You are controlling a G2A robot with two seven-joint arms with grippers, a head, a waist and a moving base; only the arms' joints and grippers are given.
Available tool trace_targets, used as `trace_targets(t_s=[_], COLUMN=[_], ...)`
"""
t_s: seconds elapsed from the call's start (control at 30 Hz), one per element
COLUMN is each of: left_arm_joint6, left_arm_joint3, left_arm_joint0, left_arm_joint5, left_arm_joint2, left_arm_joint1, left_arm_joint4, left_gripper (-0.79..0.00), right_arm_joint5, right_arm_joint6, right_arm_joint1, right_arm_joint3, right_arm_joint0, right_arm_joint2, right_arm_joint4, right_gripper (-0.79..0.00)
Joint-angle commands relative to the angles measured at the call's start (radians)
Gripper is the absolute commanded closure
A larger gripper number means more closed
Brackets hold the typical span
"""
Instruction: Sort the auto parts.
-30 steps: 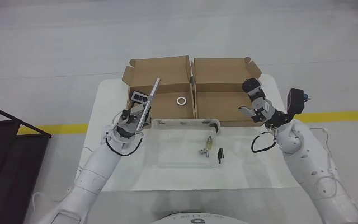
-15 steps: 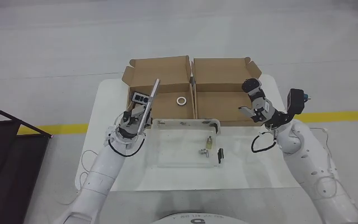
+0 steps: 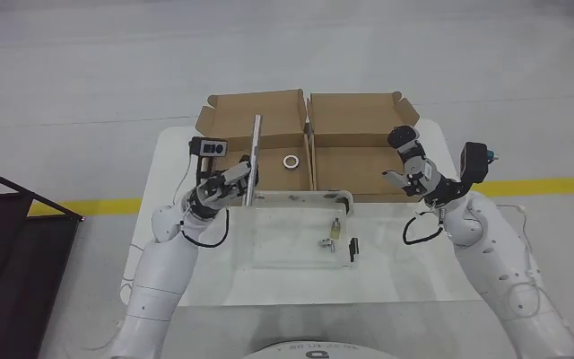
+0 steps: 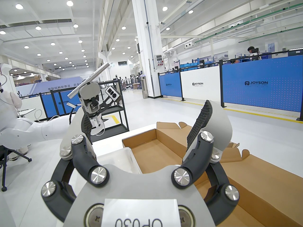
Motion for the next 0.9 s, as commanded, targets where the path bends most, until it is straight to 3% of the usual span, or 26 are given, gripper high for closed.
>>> trace_targets(t_s=[0.0,0.07,0.27,0.6,0.7,0.87], left_arm_joint6=[0.071,0.117,0.136,0.118,0.118,0.118], left_arm_joint3=[-0.007,-0.005,0.008,0.007,0.007,0.007], left_arm_joint0=[0.003,0.005,-0.007,-0.015,-0.015,-0.015], left_arm_joint5=[-0.07,-0.115,-0.135,-0.117,-0.117,-0.117], left_arm_joint2=[0.005,0.021,0.055,0.081,0.081,0.081], left_arm_joint1=[-0.002,-0.002,0.005,0.028,0.028,0.028], left_arm_joint4=[0.067,0.099,0.116,0.188,0.188,0.188], left_gripper=[0.0,0.0,0.0,0.0,0.0,0.0], right_arm_joint5=[0.0,0.0,0.0,-0.006,-0.006,-0.006], right_arm_joint6=[0.0,0.0,0.0,0.008,0.159,0.572], right_arm_joint1=[0.0,0.0,0.0,-0.001,0.001,0.031], right_arm_joint3=[0.0,0.0,0.0,-0.003,-0.028,-0.062], right_arm_joint0=[0.0,0.0,0.0,-0.006,-0.009,0.07], right_arm_joint2=[0.0,0.0,0.0,-0.012,-0.119,-0.28], right_arm_joint4=[0.0,0.0,0.0,0.016,0.188,0.727], right_gripper=[-0.785,-0.785,-0.785,-0.785,-0.785,-0.785])
